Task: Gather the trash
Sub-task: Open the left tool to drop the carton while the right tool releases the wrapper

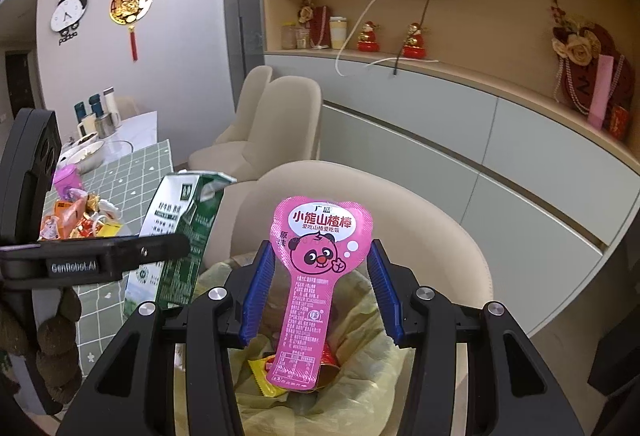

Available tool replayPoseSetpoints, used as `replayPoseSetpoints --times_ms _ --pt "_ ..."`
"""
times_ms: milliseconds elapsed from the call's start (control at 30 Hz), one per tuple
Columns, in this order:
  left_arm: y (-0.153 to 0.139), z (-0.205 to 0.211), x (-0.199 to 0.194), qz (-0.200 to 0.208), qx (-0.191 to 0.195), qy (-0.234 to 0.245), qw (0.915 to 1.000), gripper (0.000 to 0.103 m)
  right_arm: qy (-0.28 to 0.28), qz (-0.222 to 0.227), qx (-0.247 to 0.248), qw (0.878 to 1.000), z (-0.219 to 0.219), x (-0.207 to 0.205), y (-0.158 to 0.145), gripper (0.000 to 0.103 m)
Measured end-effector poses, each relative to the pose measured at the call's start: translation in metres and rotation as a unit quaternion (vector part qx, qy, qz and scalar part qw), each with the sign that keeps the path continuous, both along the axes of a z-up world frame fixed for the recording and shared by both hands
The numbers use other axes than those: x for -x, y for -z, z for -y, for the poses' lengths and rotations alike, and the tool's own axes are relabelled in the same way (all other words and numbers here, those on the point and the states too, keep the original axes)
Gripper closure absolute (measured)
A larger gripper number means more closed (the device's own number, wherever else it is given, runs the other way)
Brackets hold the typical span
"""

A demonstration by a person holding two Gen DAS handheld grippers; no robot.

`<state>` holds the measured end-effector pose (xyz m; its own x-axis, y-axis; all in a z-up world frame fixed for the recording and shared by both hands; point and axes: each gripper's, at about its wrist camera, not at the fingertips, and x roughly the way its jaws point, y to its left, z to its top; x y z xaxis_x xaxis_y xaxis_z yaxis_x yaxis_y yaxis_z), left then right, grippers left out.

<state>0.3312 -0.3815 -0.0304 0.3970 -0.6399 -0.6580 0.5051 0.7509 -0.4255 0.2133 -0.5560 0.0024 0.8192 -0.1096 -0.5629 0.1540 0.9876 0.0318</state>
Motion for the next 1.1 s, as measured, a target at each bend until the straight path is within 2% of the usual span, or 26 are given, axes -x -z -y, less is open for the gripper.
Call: replayPoseSetpoints --times_ms 433,500,600,767,1100 --pt "0.014 0.027 -0.001 -0.006 0.005 0.012 0.9999 0.050 0.018 -0.003 -0.009 1.000 0.019 0.001 0.008 0.058" --pt "0.015 0.029 -0.003 -0.014 0.012 0.019 0.9996 0.044 0.020 -0.004 -0.012 1.000 0.022 0.001 0.010 0.058" --pt "0.017 0.028 -0.003 -0.024 0.004 0.035 0.9991 0.043 0.021 -0.005 -0.022 1.000 0.025 0.003 0.014 0.058" --pt "0.018 0.016 0.006 -0.024 -0.016 0.041 0.9988 0.043 0.012 -0.009 -0.029 0.999 0.019 0.002 0.021 0.058" --pt "0.015 -0.033 0.030 0.016 -0.064 0.039 0.9971 0.043 -0.018 -0.028 -0.038 0.999 -0.004 -0.014 0.038 0.057"
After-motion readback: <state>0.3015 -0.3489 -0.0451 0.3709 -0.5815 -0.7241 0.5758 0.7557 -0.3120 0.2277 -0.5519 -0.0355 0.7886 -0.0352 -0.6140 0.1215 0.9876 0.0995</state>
